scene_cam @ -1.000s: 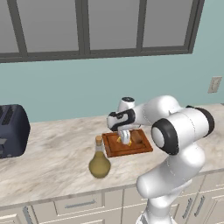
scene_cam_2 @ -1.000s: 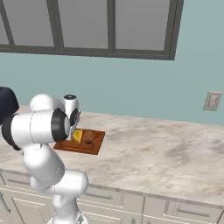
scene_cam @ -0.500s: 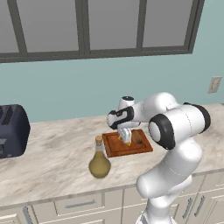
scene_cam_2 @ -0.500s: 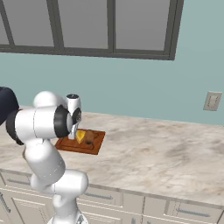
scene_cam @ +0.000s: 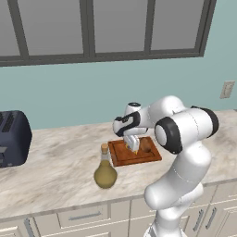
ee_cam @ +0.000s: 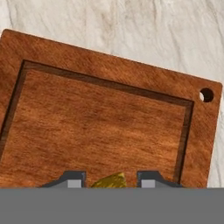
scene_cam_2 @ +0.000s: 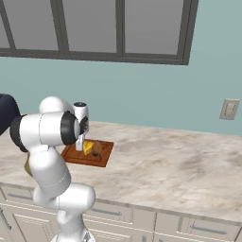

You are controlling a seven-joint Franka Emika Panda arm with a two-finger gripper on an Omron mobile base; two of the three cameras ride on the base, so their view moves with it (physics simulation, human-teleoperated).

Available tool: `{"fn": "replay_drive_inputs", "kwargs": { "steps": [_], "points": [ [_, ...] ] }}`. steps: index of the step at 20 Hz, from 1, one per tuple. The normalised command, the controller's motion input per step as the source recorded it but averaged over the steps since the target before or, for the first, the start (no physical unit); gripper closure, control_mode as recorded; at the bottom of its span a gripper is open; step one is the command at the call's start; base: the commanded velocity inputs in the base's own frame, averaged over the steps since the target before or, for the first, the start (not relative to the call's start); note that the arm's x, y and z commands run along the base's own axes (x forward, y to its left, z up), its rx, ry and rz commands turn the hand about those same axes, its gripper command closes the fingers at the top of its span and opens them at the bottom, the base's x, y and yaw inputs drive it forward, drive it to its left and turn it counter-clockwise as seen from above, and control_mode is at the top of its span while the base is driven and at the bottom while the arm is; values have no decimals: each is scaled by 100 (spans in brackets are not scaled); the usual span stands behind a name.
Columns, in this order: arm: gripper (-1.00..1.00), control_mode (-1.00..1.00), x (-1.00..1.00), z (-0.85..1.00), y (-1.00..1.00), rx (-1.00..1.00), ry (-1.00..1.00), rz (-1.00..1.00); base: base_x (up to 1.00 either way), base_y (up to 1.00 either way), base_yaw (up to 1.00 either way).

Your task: Retrieve the reheated potato from the microwave, then place the potato, cheese, and condiment on the cutting board.

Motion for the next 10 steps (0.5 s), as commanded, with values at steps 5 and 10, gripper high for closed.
{"fn": "replay_drive_inputs", "kwargs": {
  "steps": [5, 10],
  "points": [
    [-100, -100, 0, 0, 2, 0, 1, 1, 0, 0, 0],
    [-100, -100, -1, 12, 9, 0, 1, 0, 0, 0, 0]
  ]
}}
